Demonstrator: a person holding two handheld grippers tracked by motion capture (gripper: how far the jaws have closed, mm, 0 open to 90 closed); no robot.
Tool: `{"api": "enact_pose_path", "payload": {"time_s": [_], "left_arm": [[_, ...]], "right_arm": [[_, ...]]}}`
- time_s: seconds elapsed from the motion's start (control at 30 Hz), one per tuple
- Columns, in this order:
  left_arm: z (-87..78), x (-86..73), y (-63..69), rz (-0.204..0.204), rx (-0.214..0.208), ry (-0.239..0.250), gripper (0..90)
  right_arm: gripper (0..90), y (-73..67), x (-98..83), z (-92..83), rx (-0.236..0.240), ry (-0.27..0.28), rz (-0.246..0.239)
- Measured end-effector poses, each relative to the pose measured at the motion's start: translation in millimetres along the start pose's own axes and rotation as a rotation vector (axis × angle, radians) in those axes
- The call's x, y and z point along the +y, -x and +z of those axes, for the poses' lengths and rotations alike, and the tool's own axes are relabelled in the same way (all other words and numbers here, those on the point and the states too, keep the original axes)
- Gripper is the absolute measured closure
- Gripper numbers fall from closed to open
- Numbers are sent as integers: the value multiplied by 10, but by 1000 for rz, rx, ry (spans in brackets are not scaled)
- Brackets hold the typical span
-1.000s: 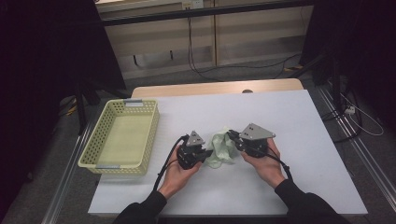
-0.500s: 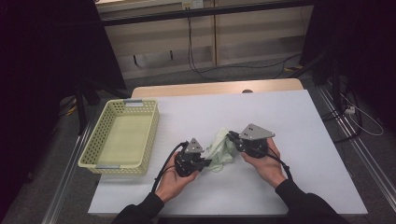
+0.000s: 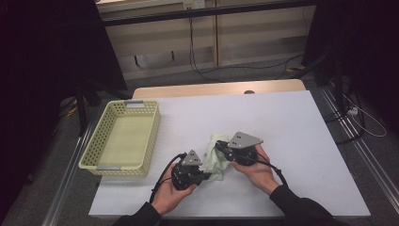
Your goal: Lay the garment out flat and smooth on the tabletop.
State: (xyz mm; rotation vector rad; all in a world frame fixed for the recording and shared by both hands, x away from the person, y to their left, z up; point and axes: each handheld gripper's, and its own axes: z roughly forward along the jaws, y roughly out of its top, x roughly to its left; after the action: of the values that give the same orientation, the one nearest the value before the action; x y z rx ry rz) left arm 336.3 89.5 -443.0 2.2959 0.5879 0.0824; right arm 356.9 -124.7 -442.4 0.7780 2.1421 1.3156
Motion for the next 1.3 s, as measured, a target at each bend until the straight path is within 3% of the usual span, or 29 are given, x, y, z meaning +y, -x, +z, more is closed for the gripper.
{"api": "enact_pose_path", "payload": {"time_s": [0.13, 0.27, 0.33, 0.5, 0.63, 0.83, 1.0, 1.2, 1.3], "left_arm": [[59, 1, -22, -4, 1, 1, 862], [70, 4, -74, -5, 35, -10, 702], [28, 10, -88, -14, 53, 14, 584], [-156, 121, -73, -4, 88, 82, 437], [-223, 202, -86, 8, 115, 112, 372], [-221, 348, -186, -3, 105, 129, 380], [-140, 496, -210, 19, 102, 147, 433], [0, 703, -252, 4, 66, 168, 516], [100, 698, -264, 0, 83, 131, 579]], "right_arm": [[820, -82, -41, 80, 6, -46, -33], [782, -110, -80, 118, 6, -89, -54], [763, -102, -79, 111, 7, -90, -42], [640, -22, -42, 29, 1, -67, 7], [553, 35, -11, -57, -4, -49, 28], [565, 121, 20, -285, -33, -22, 21], [597, 208, -95, -428, -39, -54, 49], [648, 153, -312, -423, -8, -143, 81], [661, 108, -329, -378, 14, -147, 72]]}}
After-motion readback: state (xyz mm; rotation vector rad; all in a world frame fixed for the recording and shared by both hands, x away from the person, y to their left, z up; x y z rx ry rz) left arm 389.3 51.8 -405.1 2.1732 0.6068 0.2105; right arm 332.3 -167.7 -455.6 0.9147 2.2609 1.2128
